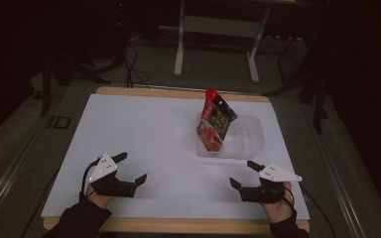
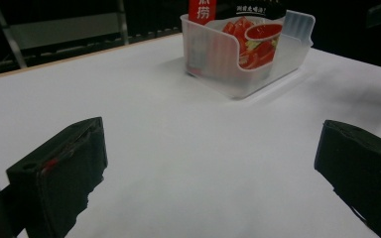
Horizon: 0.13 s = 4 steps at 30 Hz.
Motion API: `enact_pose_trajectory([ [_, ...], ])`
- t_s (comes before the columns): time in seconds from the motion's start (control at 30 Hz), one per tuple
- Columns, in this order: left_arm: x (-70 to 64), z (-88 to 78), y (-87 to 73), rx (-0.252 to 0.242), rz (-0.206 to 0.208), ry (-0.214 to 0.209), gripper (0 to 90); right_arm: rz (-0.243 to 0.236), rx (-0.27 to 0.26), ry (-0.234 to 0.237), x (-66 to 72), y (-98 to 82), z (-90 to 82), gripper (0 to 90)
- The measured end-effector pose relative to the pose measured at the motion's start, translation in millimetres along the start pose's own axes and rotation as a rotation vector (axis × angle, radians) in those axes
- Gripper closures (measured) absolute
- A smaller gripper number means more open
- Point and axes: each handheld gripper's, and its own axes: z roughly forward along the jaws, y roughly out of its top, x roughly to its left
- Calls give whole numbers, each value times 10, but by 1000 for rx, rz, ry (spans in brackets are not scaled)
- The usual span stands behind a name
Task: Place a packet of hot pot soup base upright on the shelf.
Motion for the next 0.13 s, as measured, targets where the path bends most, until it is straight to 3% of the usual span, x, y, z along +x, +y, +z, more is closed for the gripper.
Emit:
enact_pose_trajectory([
  [0.13, -15, 8, 5, -3, 9, -3, 0, 0, 8, 7, 2, -7, 15, 134],
])
